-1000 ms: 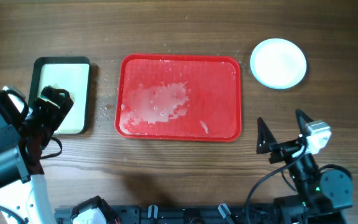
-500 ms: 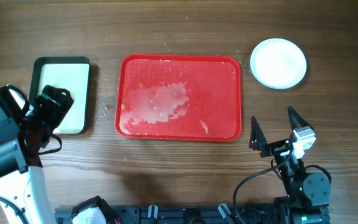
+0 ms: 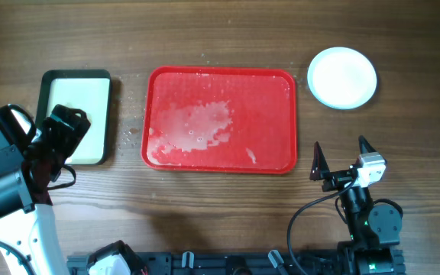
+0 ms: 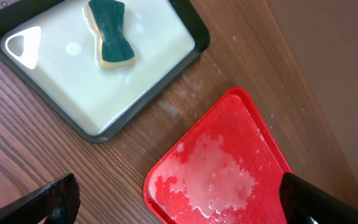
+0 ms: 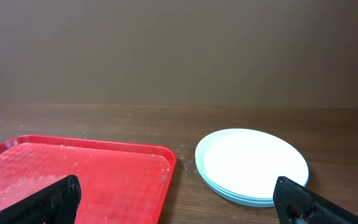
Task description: Clean dirty plates on tray and stack at the side
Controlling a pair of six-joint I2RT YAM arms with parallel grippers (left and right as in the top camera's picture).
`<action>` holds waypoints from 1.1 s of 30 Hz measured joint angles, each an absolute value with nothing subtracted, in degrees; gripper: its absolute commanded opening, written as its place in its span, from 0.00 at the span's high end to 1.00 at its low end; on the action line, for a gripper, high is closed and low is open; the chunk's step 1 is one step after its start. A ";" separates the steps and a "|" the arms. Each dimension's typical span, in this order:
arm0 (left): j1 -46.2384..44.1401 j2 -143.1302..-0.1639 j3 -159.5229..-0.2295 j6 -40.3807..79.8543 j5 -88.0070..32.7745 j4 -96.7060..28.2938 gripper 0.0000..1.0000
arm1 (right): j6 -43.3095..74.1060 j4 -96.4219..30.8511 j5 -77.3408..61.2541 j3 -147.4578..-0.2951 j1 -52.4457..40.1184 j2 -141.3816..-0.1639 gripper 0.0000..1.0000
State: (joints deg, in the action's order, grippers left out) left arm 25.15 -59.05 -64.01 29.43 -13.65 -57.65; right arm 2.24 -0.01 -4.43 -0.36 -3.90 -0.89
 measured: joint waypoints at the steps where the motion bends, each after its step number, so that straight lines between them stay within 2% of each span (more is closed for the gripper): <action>1: 25.15 -59.05 -64.01 29.43 -13.67 -57.65 0.00 | 2.24 -0.01 -4.43 -0.36 -3.90 -0.86 0.00; 27: 25.06 -59.09 -64.01 29.39 -15.07 -59.72 0.00 | 2.24 -0.01 -4.40 -0.36 -3.90 -0.89 0.00; 30: 22.09 -58.15 -63.22 25.78 -16.14 -62.04 0.00 | 2.24 0.01 -4.40 -0.36 -3.90 -0.84 0.00; 33: 15.86 -48.82 -56.10 18.20 -16.69 -57.60 0.00 | 2.24 -0.03 -4.40 -0.36 -3.90 -0.75 0.00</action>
